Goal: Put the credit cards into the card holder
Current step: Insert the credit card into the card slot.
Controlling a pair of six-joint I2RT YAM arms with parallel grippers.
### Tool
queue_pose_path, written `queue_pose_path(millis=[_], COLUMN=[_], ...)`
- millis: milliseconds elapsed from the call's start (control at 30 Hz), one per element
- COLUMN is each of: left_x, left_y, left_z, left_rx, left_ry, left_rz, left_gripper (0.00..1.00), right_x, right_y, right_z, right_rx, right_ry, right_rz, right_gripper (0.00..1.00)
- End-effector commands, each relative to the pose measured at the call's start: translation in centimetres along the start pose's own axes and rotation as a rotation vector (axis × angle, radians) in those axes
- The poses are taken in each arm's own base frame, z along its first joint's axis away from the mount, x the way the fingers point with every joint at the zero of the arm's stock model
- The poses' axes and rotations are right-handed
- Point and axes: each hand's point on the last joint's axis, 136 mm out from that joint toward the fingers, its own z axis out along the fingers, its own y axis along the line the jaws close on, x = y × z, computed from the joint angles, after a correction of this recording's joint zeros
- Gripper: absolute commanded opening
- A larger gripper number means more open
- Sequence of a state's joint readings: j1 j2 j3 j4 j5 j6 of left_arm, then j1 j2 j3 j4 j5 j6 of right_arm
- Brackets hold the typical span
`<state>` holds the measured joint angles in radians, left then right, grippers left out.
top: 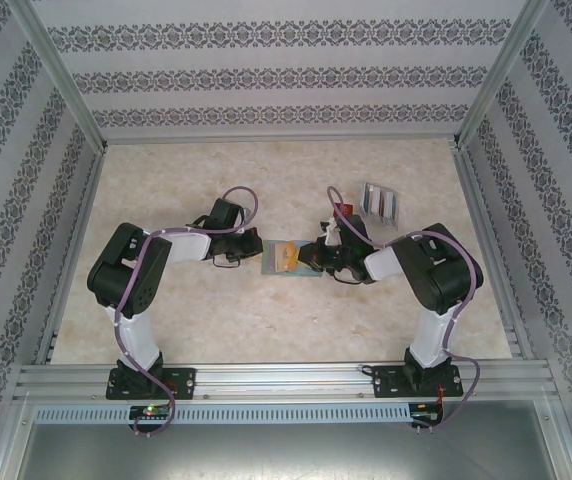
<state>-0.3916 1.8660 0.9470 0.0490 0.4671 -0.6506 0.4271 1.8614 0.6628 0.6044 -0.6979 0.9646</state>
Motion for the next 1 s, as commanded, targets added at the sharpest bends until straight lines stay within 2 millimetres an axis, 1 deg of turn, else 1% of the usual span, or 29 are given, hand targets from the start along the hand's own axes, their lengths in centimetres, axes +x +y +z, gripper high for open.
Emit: queue_pose_path(millis=[0,67,233,333,467,567,667,733,767,800,867,900,967], left_x=[2.9,3.0,3.0,3.0,3.1,3.0,3.1,3.1,3.1,3.0,3.1,3.0,3.0], left_y=[1.5,1.5,1.5,1.5,1.5,1.7,1.8,1.8,1.9,1.8,1.9,2.0,1.8], left_z=[2.0,2.0,2.1,2.1,2.1,2.2,2.3,2.2,2.2,2.1,2.2,2.2,2.2], left_rx=[-0.040,-0.037,-0.035,-0.036,-0.037,-0.042,-0.045,-0.050,-0.052,-0.052,-0.056,-0.056,-0.051], left_ry=[0.094,0.095,0.096,0.095,0.097,0.098,0.098,0.098,0.097,0.093,0.096,0.096,0.094], left_rz=[-0.018,-0.020,-0.022,-0.022,-0.026,-0.029,-0.031,-0.029,-0.028,-0.027,-0.029,-0.028,-0.027], left_gripper=[0.00,0.00,0.00,0.00,0.00,0.00,0.00,0.00,0.00,0.00,0.00,0.00,0.00], right_x=[-0.2,-0.1,0.4,0.8,1.1,1.3,1.4,1.4,1.5,1.5,1.6,1.6,1.7], right_y=[0.7,0.9,0.6,0.5,0.9,1.2,1.2,0.9,0.7,0.8,0.9,0.8,1.0], right_z=[0.4,0.7,1.5,2.0,2.6,2.9,2.5,2.0,1.6,1.1,0.3,-0.1,-1.0], right_rx=[0.009,0.019,0.061,0.071,0.072,0.064,0.077,0.106,0.123,0.134,0.159,0.179,0.208], right_ry=[-0.040,-0.044,-0.031,-0.020,-0.002,0.017,0.017,0.013,0.012,0.011,0.011,0.009,-0.001], right_rz=[-0.008,-0.006,0.011,0.019,0.010,0.003,-0.010,-0.020,-0.030,-0.045,-0.071,-0.080,-0.099], right_gripper=[0.00,0.01,0.05,0.05,0.09,0.10,0.13,0.17,0.18,0.20,0.33,0.37,0.41])
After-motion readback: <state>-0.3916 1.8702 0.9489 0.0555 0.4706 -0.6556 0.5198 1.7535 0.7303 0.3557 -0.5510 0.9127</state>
